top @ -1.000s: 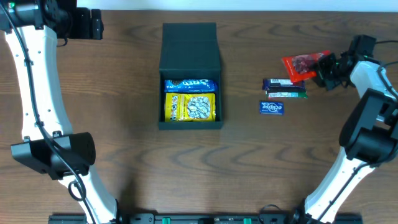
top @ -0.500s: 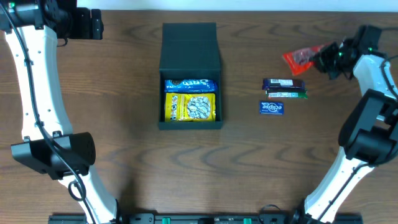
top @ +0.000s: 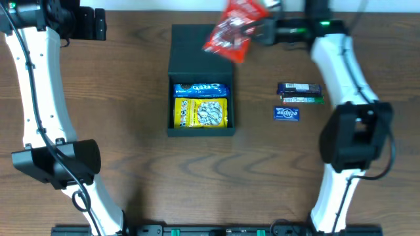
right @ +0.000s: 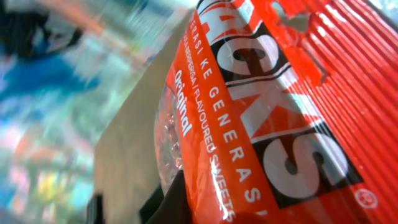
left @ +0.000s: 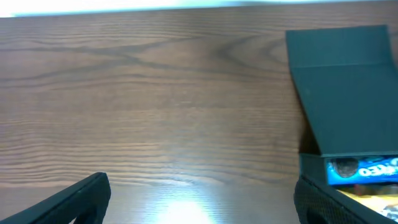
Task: Pack container
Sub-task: 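Carry the red bag left and lower it into the box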
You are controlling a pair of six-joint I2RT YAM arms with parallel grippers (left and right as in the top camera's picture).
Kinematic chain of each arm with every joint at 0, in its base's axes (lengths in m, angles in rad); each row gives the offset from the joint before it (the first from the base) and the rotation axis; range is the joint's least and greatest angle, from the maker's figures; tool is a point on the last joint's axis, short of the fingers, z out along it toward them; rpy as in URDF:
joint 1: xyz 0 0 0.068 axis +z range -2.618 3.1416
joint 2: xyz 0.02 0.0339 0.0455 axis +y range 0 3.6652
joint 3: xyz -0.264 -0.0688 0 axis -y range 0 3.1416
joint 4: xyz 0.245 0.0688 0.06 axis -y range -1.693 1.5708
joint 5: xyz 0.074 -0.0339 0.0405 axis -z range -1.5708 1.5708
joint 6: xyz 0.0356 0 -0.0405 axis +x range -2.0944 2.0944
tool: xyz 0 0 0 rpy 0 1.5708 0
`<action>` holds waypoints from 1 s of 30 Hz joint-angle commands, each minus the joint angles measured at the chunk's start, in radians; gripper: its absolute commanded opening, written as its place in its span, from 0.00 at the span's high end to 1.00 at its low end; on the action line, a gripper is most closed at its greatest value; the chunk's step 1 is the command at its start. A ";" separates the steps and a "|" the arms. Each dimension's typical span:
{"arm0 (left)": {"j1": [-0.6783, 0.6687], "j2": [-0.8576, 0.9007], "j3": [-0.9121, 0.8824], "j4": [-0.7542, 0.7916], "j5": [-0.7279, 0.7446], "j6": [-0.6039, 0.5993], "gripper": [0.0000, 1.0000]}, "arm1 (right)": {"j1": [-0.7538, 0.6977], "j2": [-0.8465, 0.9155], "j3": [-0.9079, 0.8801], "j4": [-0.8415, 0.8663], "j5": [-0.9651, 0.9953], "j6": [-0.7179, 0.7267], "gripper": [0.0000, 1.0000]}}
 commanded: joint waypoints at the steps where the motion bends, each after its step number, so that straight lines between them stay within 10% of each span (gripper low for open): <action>1: 0.005 -0.025 -0.007 0.002 -0.063 0.022 0.05 | 0.070 -0.030 0.014 -0.040 -0.023 -0.167 0.99; 4: 0.011 -0.025 -0.007 0.002 -0.063 0.021 0.04 | 0.120 -0.030 0.014 -0.088 0.109 -0.121 0.99; 17: 0.057 -0.025 -0.007 0.013 -0.050 -0.063 0.05 | 0.312 -0.030 0.010 -0.243 0.655 0.905 0.98; 30: 0.220 -0.025 -0.007 0.020 0.235 -0.062 0.04 | 0.417 -0.206 -0.021 -0.418 0.899 1.004 0.99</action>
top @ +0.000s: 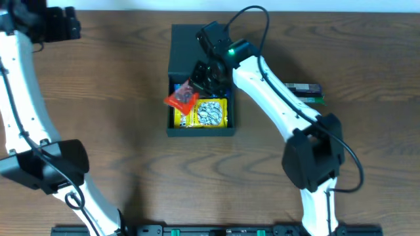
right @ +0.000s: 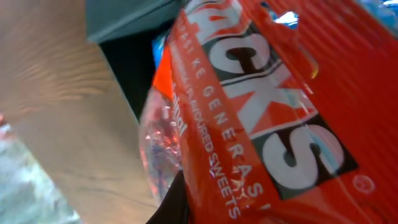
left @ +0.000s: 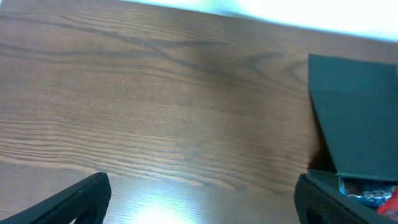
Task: Pack container
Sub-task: 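Carry the red bag left and lower it into the box, then release the red bag and press it flat with the right gripper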
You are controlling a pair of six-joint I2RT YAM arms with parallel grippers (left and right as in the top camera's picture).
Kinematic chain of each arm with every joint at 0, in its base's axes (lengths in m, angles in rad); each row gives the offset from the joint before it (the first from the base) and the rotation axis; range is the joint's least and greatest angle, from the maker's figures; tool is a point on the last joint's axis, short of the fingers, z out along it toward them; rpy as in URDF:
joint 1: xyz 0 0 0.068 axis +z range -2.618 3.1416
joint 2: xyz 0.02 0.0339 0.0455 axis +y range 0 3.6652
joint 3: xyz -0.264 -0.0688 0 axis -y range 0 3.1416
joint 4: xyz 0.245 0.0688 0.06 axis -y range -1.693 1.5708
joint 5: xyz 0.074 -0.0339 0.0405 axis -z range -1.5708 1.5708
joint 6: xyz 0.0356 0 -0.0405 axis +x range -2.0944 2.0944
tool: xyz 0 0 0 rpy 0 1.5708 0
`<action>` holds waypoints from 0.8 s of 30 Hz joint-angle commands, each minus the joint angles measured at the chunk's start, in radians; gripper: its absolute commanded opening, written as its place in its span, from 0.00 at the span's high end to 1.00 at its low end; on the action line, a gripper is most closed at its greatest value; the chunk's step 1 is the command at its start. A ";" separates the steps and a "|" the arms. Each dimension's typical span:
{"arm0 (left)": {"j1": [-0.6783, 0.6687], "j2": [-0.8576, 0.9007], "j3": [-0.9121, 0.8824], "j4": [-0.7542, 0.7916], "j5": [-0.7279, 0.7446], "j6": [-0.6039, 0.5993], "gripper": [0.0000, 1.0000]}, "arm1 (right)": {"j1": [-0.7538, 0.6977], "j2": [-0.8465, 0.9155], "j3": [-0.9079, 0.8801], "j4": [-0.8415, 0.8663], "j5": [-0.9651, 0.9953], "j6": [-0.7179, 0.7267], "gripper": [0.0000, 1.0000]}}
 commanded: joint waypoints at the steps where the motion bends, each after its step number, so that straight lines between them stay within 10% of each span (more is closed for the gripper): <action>1: 0.055 -0.025 -0.007 0.004 0.121 -0.008 0.04 | -0.014 -0.184 -0.042 -0.003 0.112 0.011 0.99; 11: 0.050 -0.024 -0.007 0.011 0.132 -0.008 0.04 | 0.007 -0.594 -0.773 0.657 0.155 0.290 0.99; 24: 0.021 -0.024 -0.007 0.014 0.133 -0.008 0.04 | 0.109 -0.536 -0.986 1.015 0.285 0.621 0.99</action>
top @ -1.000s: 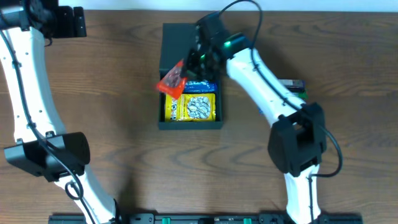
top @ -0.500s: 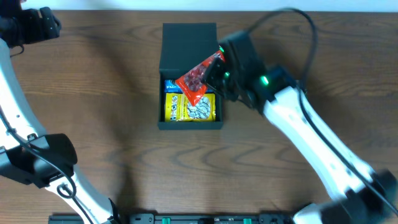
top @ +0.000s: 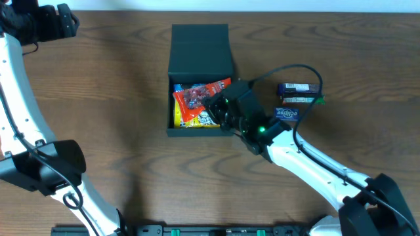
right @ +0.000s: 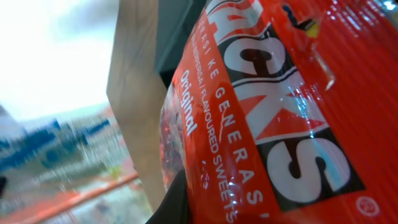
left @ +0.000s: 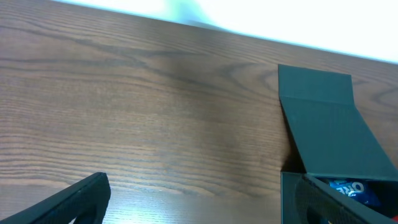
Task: Pack container
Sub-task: 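Release the red bag and press it flat with the right gripper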
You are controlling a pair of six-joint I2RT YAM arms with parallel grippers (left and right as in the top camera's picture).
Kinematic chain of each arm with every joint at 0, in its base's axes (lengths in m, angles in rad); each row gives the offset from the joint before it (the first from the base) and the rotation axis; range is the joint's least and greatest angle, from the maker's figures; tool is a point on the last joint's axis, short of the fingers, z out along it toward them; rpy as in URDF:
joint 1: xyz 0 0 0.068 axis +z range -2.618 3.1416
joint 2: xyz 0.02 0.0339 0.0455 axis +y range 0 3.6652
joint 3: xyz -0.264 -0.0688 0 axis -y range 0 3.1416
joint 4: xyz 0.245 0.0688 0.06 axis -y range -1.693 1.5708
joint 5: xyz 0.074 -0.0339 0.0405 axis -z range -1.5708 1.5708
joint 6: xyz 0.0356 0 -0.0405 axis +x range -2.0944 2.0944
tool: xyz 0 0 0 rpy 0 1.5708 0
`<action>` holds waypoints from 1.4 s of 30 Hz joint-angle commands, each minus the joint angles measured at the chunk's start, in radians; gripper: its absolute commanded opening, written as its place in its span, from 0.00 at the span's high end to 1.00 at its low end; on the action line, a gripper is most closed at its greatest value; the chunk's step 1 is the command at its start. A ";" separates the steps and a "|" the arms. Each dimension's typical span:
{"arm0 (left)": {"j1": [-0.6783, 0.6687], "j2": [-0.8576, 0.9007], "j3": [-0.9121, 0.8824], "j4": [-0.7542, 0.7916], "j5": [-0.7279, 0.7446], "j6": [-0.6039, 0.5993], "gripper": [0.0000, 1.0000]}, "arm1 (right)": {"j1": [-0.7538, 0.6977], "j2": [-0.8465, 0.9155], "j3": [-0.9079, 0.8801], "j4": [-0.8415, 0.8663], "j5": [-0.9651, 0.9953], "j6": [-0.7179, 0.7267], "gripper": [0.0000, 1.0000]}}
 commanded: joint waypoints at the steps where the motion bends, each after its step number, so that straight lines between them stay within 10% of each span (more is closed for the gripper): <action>1: 0.000 -0.024 -0.007 0.000 0.012 -0.005 0.04 | 0.018 0.017 0.000 0.007 0.072 0.111 0.99; 13: 0.000 -0.024 -0.007 0.000 0.032 -0.013 0.04 | 0.037 0.079 0.000 0.008 0.053 0.225 0.98; 18: 0.000 -0.024 -0.007 0.000 0.032 -0.012 0.04 | 0.040 0.079 0.000 0.105 0.011 0.153 0.04; 19: 0.000 -0.024 -0.007 0.000 0.032 -0.012 0.04 | 0.040 0.078 0.000 0.172 -0.019 0.112 0.01; 28: 0.000 -0.024 -0.007 0.000 0.031 -0.012 0.04 | 0.040 -0.045 0.005 0.420 -0.146 -0.229 0.01; 36: 0.000 -0.024 -0.007 -0.003 0.031 -0.012 0.04 | 0.029 -0.042 0.005 0.357 -0.040 -0.884 0.01; 42: 0.000 -0.025 -0.007 -0.005 0.031 -0.012 0.04 | -0.047 0.082 0.005 0.216 -0.107 -1.022 0.25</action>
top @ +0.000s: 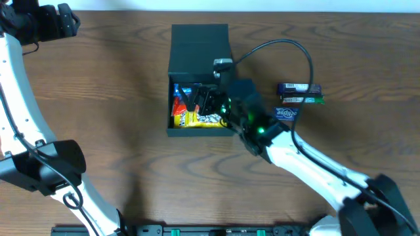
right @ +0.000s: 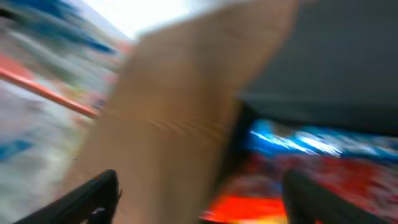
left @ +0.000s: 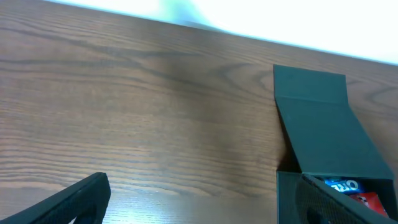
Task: Pack container
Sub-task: 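Release the red bag and press it flat with the right gripper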
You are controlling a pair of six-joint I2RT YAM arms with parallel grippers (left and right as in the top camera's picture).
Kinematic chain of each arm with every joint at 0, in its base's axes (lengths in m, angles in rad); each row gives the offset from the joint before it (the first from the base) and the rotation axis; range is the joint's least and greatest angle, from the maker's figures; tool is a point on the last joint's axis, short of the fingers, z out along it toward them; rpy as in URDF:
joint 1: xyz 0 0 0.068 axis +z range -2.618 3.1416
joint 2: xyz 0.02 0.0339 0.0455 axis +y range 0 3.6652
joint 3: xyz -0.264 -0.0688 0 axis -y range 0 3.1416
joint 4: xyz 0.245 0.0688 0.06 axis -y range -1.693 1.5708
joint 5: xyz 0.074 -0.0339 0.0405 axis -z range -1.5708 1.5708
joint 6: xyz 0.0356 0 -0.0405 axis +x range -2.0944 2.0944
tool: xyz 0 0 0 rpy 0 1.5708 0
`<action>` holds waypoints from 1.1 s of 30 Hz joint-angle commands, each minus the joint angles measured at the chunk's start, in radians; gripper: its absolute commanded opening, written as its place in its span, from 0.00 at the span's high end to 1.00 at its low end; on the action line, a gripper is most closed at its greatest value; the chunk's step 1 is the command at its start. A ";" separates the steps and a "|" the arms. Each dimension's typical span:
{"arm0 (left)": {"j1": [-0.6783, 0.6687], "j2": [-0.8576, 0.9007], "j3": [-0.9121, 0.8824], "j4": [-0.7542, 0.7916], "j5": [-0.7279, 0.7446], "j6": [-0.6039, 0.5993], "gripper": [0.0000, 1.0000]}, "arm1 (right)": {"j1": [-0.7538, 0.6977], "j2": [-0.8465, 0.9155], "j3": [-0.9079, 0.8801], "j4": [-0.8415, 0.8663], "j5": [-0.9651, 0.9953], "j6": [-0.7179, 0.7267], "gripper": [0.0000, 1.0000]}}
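The dark green box (top: 200,130) stands at the table's middle with its lid (top: 200,46) folded back. In it lie a blue Oreo pack (left: 339,185), a yellow packet (top: 199,120) and the red sweets bag (top: 178,106), which rests at the left side. My right gripper (top: 205,99) hangs over the box, open with nothing between its fingers. Its wrist view is blurred, with the red bag (right: 261,190) below the fingers. Far off at the top left, my left gripper (left: 202,202) is open and empty over bare wood.
Right of the box lie two wrapped bars (top: 300,92) and a small blue Eclipse pack (top: 287,113). My right arm (top: 308,160) reaches in from the lower right, its cable looping above the box. The left arm (top: 26,85) runs down the left edge.
My right gripper was shut on the red bag over the box. It is now open, and the bag lies inside at the left. The left arm has not moved.
The right gripper first held the red bag at the table's far edge behind the lid. Then it held the bag over the box's contents, with the arm reaching in from the far side and later from the near right. Now the bag lies released inside.
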 commanded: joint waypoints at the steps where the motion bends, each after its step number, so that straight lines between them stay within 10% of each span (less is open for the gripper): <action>1: 0.000 -0.024 -0.007 -0.005 0.015 -0.011 0.04 | -0.047 0.065 0.004 -0.021 -0.024 -0.148 0.30; 7: 0.000 -0.024 -0.007 -0.008 0.015 -0.012 0.04 | -0.068 0.140 0.014 -0.030 0.028 -0.228 0.77; 23: 0.000 -0.024 -0.007 -0.011 0.011 -0.006 0.05 | -0.057 0.185 0.212 -0.628 -0.054 -0.451 0.90; 33: 0.000 -0.024 -0.007 -0.011 0.010 -0.003 0.04 | -0.057 0.165 0.422 -0.667 -0.043 -0.555 0.92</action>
